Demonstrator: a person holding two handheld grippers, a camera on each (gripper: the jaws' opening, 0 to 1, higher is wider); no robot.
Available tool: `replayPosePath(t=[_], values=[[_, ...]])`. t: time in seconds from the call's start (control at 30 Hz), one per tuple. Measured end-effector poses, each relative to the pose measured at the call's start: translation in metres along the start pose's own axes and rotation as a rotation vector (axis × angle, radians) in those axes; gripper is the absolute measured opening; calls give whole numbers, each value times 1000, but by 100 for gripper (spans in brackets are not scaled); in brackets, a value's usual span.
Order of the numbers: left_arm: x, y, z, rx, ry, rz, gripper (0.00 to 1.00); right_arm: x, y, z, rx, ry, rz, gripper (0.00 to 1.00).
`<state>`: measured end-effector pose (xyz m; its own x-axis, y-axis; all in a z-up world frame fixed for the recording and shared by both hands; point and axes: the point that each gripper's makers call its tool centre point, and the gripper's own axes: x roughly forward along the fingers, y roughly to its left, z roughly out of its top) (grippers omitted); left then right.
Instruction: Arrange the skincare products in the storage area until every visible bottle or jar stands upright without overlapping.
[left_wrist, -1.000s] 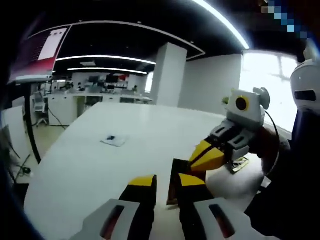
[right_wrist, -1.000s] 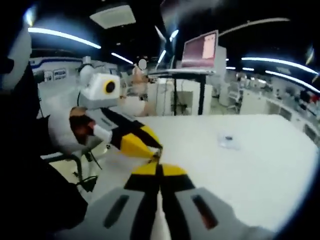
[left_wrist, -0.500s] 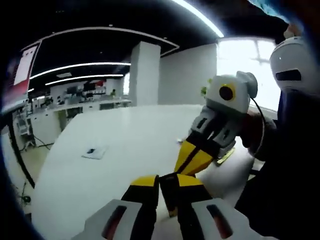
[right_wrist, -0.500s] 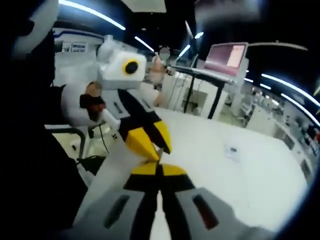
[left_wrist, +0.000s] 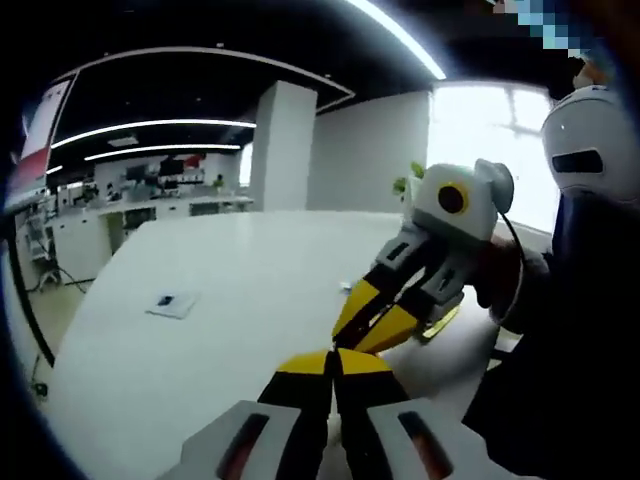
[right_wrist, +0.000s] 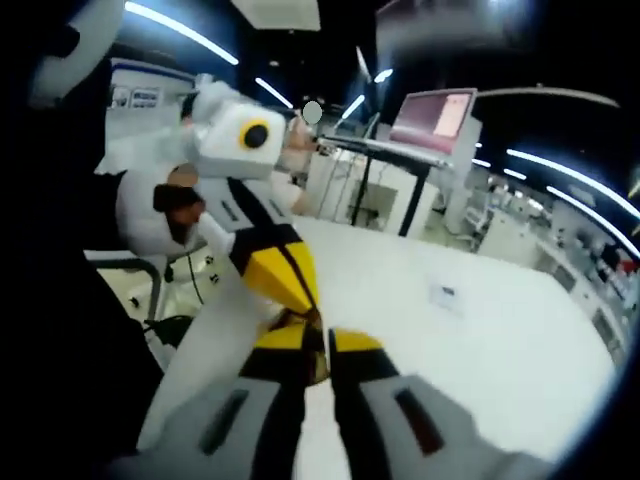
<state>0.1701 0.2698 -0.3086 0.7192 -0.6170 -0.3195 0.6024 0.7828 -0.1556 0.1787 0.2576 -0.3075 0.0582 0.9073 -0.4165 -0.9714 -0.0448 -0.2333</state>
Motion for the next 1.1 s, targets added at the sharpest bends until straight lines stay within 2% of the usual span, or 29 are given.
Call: replayPosePath(t=[0.1,0.2,0.33,0.43,0.53,0.7,0.77,0.87,1.0,1.1], values=[[-3,2,4,-30,-37,14,0,0,-4,-9,52,9,-22,21],[-7,5,7,-62,-78,24,0,-1,-3,-15,123,-7,-20,23],[-15,12,21,-151,-199,49,0,1,1,-20,236,-33,4,23],[-24,10,39,-222,-322,2,0,4,0,-19,258,-57,10,22],[-30,11,50,-274,-394,-22,0,4,-4,-13,271,-94,2,22],[-36,15,55,-305,-446,-17,0,2,-2,8,386,-216,49,21],[-37,14,58,-344,-480,-38,0,0,-3,15,428,-263,61,21],[-37,15,58,-388,-520,-40,0,-2,-6,21,464,-317,52,15],[-37,17,56,-407,-526,-37,0,-6,-13,24,549,-372,41,9],[-33,17,50,-406,-494,-24,0,-8,-16,23,578,-385,31,5]])
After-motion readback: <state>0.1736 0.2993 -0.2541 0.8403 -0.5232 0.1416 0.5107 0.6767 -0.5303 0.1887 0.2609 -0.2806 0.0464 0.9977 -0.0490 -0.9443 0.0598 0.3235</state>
